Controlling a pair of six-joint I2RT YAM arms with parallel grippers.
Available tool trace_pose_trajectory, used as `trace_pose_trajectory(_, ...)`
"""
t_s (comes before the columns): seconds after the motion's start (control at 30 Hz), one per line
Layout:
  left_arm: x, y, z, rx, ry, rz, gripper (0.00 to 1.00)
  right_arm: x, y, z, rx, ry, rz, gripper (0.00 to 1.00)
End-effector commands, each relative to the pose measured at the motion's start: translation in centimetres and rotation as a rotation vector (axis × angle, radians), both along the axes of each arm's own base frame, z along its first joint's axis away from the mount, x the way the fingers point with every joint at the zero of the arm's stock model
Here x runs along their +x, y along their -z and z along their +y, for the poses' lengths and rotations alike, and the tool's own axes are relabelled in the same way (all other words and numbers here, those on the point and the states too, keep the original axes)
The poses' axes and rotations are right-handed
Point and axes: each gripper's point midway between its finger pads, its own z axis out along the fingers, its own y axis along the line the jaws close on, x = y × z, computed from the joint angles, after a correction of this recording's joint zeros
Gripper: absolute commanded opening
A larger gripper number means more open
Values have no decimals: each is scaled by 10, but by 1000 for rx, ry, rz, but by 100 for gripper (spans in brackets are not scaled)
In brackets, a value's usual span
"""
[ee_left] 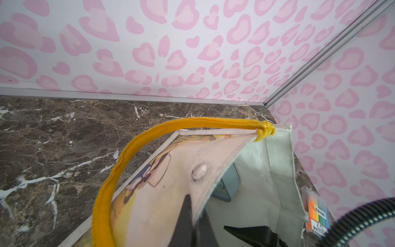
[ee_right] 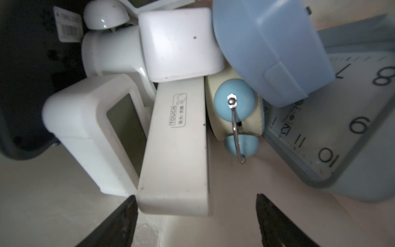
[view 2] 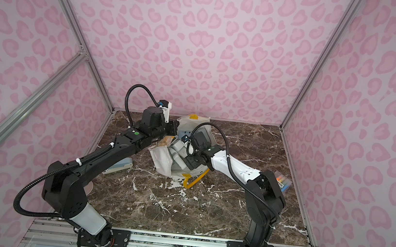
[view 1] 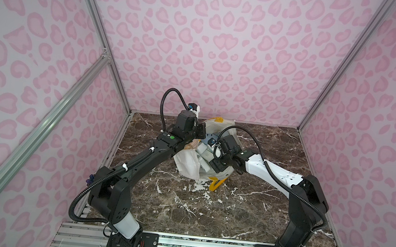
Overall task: Take the alarm clock out of the canvas bag
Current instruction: Pick up the canvas bag from the center of the board, then pick up the alarm from the canvas bag.
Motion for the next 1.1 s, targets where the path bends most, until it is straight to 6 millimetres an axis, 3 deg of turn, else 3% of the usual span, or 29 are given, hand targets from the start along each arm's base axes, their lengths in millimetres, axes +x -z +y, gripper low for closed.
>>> trace_pose_trajectory(0.0, -1, -16, -6, -33, 20, -55, 4, 2, 5, 1, -8, -11, -7, 86)
trace_pose_trajectory(0.63, -10, -2, -16, -35, 44, -26, 4, 5, 25, 18, 12, -43, 34, 79)
trace_pose_trajectory(0.93, -13, 3, -16, -23, 33, -17, 3, 4, 32, 21, 13, -47, 52, 69)
trace_pose_trajectory(1.07, -13, 4, -14, -19, 19, -16, 4, 2, 30, 21, 21, -53, 56, 60)
